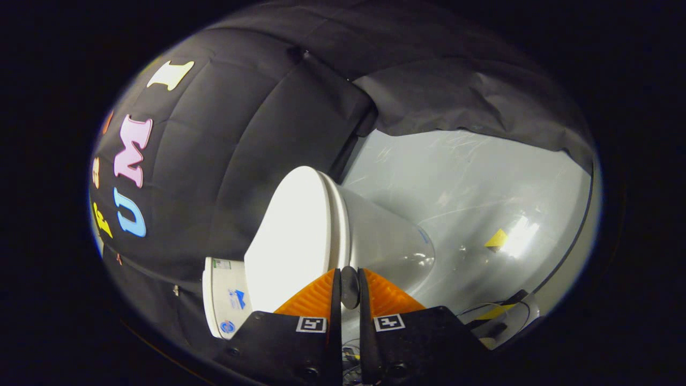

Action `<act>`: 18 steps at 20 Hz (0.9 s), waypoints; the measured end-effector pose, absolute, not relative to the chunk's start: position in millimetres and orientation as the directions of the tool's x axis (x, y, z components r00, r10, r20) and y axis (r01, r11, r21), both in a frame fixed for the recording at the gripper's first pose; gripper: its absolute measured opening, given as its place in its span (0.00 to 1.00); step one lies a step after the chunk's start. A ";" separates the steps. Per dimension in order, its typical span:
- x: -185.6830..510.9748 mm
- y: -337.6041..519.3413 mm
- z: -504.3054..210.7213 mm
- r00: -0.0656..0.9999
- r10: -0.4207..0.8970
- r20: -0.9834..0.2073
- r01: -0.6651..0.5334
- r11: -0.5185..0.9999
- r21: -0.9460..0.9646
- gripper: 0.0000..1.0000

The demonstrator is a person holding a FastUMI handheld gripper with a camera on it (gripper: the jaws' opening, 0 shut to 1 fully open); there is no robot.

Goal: Open the toilet lid.

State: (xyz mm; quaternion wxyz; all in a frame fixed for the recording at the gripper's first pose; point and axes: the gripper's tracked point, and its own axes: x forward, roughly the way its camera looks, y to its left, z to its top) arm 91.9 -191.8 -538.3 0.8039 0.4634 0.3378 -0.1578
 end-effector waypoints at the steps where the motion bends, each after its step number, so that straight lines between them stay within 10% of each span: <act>1: 93.2 -189.1 -536.2 0.727 0.062 -0.684 0.556 0.530 0.640 0.18; 18: 134.0 -73.0 -339.5 0.887 -0.014 -0.461 0.258 0.843 0.471 0.18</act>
